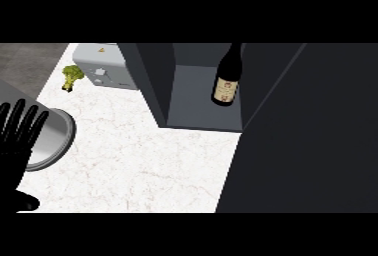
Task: Pick up the wine, place it into the cabinet and close the cabinet
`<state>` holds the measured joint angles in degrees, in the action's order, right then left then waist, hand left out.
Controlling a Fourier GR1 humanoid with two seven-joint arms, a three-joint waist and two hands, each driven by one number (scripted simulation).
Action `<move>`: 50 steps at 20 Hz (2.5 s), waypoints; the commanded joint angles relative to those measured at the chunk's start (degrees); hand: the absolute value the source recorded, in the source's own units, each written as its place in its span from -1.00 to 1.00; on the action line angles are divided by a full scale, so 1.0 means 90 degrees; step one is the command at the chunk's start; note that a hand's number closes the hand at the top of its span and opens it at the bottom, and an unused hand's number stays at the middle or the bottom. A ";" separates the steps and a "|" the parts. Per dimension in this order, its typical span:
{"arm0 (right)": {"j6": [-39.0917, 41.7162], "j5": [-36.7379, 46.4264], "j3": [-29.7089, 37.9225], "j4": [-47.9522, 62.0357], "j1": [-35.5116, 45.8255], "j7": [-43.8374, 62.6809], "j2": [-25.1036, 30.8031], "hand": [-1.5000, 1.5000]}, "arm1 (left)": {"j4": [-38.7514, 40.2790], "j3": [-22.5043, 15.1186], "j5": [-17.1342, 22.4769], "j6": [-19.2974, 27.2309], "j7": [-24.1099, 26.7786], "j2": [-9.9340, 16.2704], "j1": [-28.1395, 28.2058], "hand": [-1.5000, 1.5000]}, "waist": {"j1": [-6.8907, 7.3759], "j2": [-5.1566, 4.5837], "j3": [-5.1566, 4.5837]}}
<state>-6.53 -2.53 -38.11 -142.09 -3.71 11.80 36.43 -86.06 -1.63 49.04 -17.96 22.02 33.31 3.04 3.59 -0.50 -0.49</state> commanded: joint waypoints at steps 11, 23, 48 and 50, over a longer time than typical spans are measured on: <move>-0.0748 -0.0408 -0.0084 0.2720 0.4370 0.2440 -0.3755 1.00 | 0.0343 0.0146 -0.0023 -0.0252 -0.0006 0.0007 -0.0153 -1.00 | 0.0001 0.0005 0.0014; -0.1734 -0.1869 0.1058 0.5639 0.6935 0.1884 -0.4043 1.00 | 0.0770 0.0733 0.0144 -0.0625 -0.0266 0.0169 -0.0127 -1.00 | -0.0280 0.0046 0.0051; 0.0490 -0.1616 0.2622 0.9125 0.6635 -0.0679 -0.3468 1.00 | 0.0682 0.0931 -0.0341 -0.0776 -0.0344 -0.0270 -0.0225 -1.00 | -0.0227 -0.0010 0.0052; 0.0469 -0.1643 0.2651 0.9200 0.6760 -0.0625 -0.3561 1.00 | 0.0911 0.1126 -0.0143 -0.1015 -0.0413 -0.0056 -0.0330 -1.00 | -0.0239 -0.0010 0.0048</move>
<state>-0.31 -19.11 -19.19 -68.01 55.47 7.25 0.99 -79.83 5.54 46.93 -26.24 18.68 30.17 0.83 1.64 1.68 -0.61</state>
